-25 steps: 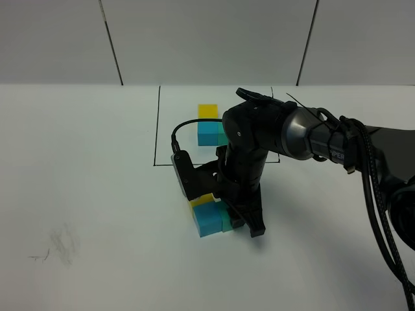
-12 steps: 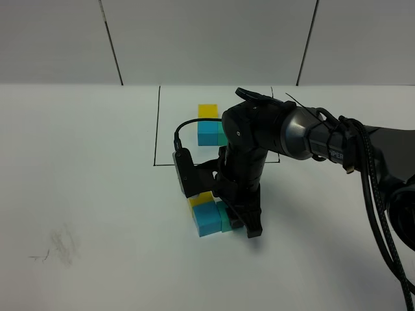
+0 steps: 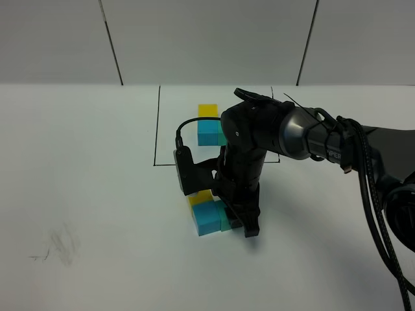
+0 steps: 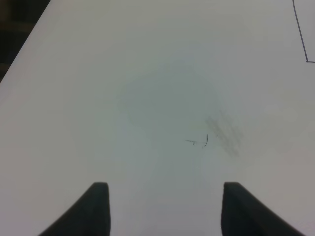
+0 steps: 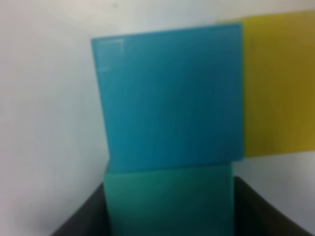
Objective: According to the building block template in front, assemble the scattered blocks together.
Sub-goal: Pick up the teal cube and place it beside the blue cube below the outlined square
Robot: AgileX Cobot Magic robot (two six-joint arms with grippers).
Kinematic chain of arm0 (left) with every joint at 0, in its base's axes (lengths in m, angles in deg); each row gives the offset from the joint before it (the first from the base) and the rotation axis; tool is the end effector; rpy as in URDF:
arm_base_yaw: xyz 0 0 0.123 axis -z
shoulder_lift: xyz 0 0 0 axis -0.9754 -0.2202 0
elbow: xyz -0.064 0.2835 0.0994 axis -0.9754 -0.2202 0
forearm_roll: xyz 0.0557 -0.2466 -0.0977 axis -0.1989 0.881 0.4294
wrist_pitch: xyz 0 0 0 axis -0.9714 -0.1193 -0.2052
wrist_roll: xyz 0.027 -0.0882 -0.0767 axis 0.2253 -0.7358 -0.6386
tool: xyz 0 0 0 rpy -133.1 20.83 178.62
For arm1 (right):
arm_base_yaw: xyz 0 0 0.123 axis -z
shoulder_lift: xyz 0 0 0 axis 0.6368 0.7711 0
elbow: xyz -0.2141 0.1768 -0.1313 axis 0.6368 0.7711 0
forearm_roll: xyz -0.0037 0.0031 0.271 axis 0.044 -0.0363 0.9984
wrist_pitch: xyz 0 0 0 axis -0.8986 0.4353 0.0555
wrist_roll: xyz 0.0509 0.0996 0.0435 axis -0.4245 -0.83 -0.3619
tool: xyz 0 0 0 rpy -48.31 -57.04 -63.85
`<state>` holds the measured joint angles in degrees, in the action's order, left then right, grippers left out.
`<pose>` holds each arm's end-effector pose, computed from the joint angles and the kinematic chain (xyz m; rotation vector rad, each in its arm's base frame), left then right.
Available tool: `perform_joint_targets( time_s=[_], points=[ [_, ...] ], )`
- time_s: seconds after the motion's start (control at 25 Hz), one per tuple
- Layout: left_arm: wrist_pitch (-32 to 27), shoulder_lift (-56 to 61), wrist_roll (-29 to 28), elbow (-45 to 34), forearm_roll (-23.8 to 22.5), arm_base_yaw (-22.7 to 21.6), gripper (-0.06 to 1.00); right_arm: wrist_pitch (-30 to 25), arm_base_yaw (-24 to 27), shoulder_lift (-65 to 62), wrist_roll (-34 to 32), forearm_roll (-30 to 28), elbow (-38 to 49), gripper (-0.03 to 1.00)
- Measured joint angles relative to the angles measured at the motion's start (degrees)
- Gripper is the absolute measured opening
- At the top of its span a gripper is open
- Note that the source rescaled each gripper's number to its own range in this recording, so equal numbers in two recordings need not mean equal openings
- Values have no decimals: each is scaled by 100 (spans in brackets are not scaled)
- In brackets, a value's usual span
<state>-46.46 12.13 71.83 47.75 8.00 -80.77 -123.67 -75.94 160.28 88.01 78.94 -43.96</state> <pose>0.0126 0.0102 0.2751 -0.1757 2.0271 0.0783 0.3799 0.2855 0.1052 -2.3275 1.9337 0.0150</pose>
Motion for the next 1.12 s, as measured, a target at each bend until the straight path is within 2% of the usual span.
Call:
perform_joint_targets(
  time_s=[0.48, 0.88, 1.12],
  points=[
    [0, 0, -6, 0, 0, 0, 12, 22, 0, 19, -38, -66, -8, 39],
    [0, 0, -6, 0, 0, 0, 12, -46, 0, 23, -204, -73, -103, 59],
    [0, 0, -6, 0, 0, 0, 12, -220, 21, -115, -527, -164, -103, 82]
  ],
)
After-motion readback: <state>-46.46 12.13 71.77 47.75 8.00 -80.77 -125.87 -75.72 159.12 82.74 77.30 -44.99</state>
